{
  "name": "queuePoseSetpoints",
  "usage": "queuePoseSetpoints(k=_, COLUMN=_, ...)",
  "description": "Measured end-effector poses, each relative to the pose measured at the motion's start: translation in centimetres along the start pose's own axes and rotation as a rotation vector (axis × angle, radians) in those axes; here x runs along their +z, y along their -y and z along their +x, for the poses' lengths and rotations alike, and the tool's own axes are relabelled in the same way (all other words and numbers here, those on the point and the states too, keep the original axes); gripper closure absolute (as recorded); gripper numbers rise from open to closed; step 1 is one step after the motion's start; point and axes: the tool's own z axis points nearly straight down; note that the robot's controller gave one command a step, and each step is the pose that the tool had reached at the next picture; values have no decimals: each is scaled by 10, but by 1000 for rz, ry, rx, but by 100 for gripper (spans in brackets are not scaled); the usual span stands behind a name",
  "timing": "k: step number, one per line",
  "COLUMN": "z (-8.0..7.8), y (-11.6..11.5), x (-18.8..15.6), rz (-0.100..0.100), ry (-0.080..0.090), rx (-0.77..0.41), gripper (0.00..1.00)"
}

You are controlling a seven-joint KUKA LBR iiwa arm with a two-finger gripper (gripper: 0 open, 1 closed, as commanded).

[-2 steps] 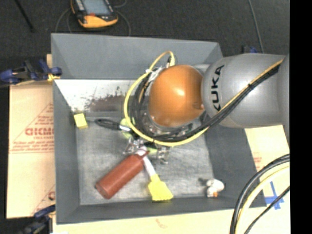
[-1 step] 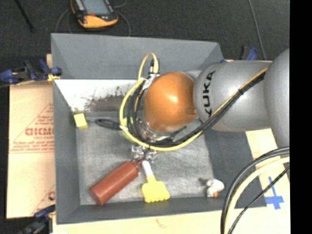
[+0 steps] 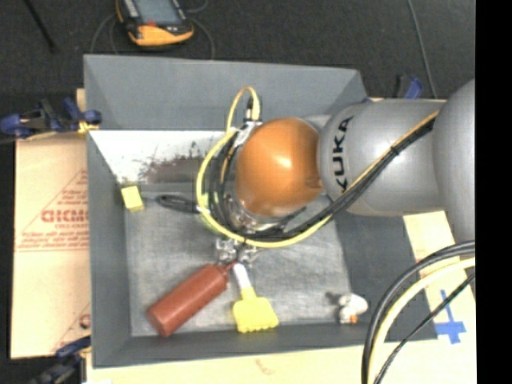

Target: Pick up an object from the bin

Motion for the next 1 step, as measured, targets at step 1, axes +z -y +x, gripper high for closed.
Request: queuePoseSetpoints(k=1, z=-3, y=7, x=-153, rz=-5, ry=-1, rx=22, gripper=100)
